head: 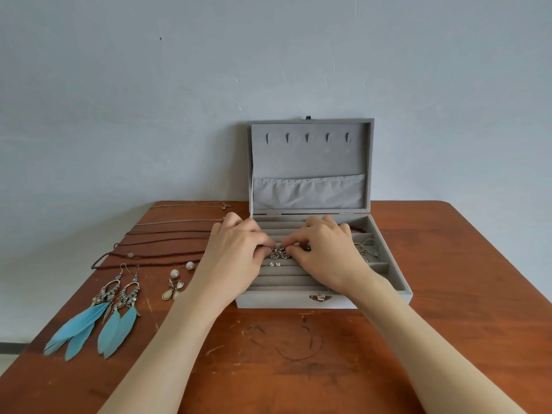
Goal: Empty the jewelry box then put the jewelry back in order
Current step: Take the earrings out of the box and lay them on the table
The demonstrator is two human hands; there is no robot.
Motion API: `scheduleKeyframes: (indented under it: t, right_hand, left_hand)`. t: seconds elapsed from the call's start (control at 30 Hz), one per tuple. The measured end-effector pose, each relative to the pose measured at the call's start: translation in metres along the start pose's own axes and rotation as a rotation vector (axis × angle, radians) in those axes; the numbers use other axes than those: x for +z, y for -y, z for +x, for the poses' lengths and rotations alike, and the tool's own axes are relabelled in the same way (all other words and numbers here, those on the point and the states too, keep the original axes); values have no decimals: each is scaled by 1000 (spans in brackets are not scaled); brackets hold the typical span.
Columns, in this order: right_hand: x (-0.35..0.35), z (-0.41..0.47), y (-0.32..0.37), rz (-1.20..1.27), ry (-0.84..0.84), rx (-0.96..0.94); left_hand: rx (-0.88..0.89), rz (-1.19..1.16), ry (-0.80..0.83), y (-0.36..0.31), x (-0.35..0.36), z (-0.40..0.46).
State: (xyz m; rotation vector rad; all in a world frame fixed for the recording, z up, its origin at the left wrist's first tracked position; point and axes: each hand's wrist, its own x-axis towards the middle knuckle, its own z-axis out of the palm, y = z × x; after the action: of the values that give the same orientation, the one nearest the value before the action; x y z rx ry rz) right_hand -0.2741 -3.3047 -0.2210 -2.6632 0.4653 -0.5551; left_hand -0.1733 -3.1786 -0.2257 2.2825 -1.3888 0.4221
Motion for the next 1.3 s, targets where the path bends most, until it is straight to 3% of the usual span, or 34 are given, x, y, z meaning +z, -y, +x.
scheduleKeyframes:
  t: [0.7,1.0,1.3]
  right_hand:
    - [1,-3,3,-61,-27,-67]
    - [-4,-6,15,233,-131,-153]
    - [-23,-26,51,46,-18,-331]
  left_hand:
    - [-40,-93,-22,-3,-2,-6]
    - [-180,-328,-138,-6,-28,-20]
    - [-146,-154,-15,9,-75,-59]
